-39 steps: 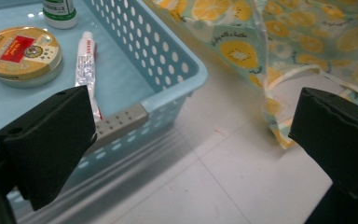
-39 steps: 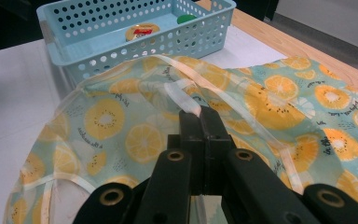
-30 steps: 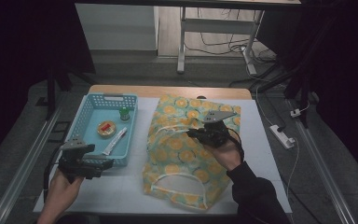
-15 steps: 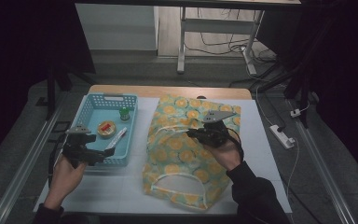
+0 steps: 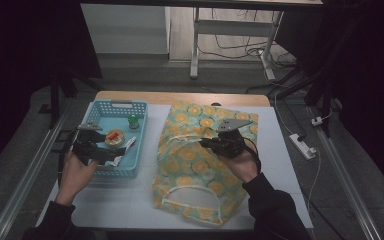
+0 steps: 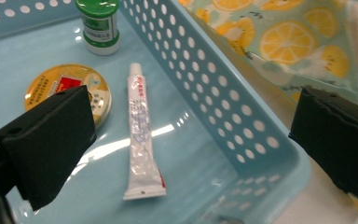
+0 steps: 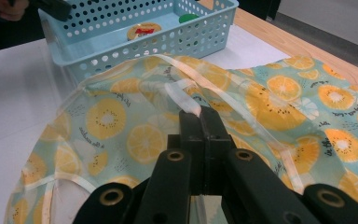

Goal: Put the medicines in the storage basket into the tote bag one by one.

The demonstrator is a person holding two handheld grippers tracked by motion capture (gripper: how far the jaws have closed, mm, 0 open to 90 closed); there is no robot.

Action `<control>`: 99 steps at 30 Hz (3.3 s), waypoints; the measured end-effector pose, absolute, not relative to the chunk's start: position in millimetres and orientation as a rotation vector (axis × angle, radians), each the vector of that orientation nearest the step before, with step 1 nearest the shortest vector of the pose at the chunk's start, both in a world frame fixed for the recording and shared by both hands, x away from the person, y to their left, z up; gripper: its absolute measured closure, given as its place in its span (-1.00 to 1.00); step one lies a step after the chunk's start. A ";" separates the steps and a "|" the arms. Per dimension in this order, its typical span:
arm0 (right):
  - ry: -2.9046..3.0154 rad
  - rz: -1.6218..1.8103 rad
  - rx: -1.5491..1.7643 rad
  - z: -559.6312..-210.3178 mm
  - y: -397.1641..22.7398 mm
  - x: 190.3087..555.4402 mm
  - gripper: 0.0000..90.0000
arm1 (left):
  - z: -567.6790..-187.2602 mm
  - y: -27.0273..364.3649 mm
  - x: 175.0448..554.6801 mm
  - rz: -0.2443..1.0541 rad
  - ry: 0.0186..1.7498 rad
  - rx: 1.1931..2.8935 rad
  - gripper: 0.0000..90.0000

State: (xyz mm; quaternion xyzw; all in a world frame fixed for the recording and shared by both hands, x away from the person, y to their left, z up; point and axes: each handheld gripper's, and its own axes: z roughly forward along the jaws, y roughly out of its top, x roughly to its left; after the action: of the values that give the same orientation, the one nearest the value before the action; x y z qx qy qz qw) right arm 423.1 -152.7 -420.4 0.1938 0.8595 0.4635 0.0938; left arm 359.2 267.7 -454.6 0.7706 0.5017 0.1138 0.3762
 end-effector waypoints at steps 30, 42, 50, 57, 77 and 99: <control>2.570 1.355 0.570 -424.8 -150.2 423.9 1.00 | -478.8 293.3 438.2 0.289 1.436 2.007 -1.00; 2.575 1.348 0.564 -426.4 -149.3 424.0 1.00 | -504.9 293.1 463.2 0.267 1.487 2.062 -1.00; 2.580 1.346 0.557 -427.2 -148.2 423.6 1.00 | -515.5 291.6 470.2 0.205 1.561 2.119 -1.00; 2.584 1.343 0.552 -427.4 -147.3 422.9 1.00 | -520.0 289.8 473.1 0.162 1.658 2.146 -0.98; 2.583 1.345 0.552 -428.1 -147.7 423.6 1.00 | -506.7 285.0 470.2 0.170 1.693 2.148 -0.55; 2.581 1.352 0.555 -427.6 -148.1 423.6 1.00 | -466.2 278.3 428.4 0.225 1.465 2.031 -0.55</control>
State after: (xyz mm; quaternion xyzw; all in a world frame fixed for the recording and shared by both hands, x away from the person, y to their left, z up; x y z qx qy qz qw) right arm 423.6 -148.1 -427.6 0.1865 0.8668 0.4541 0.0875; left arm 428.4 278.3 -466.2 0.7683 0.5541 0.0853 0.3088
